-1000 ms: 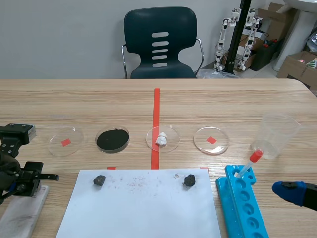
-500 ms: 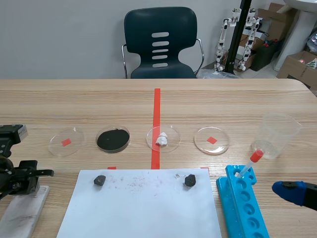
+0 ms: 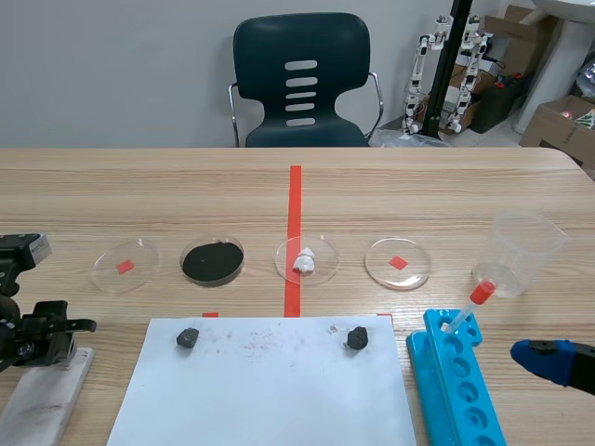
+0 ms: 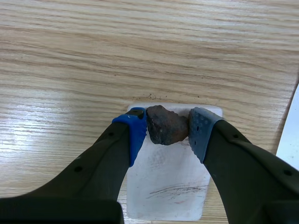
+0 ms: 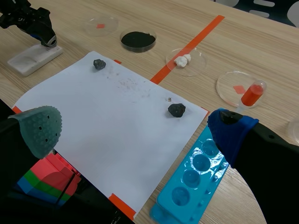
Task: Rub the mineral on the streak plate
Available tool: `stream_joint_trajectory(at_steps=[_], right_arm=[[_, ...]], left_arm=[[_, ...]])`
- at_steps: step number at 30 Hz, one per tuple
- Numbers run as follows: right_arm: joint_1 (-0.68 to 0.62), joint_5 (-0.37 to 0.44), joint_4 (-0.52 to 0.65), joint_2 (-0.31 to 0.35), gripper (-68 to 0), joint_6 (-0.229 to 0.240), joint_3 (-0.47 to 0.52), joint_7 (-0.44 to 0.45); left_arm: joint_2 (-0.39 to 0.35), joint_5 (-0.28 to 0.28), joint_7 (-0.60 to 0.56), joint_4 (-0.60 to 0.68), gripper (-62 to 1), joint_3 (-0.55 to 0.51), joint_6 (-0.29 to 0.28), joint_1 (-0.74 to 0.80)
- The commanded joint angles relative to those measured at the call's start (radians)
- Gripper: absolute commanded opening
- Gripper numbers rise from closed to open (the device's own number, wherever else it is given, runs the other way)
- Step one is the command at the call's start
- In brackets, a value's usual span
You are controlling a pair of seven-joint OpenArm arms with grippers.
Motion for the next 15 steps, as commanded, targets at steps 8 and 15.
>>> stream_joint_trajectory(at_steps=[8,15], right_arm=[[0.003,0.008,0.024,0.0,0.4,0.003,0.003,0.015],[0.003,0.008,0.024,0.0,0.4,0.003,0.003,0.015]], left_arm=[[0.034,-0.075,-0.009,0.036,-49.3,0.019,-0.066,0.016],[0.035,-0.112,-0.008,0.036,-49.3,0.019,-0.073,0.019]])
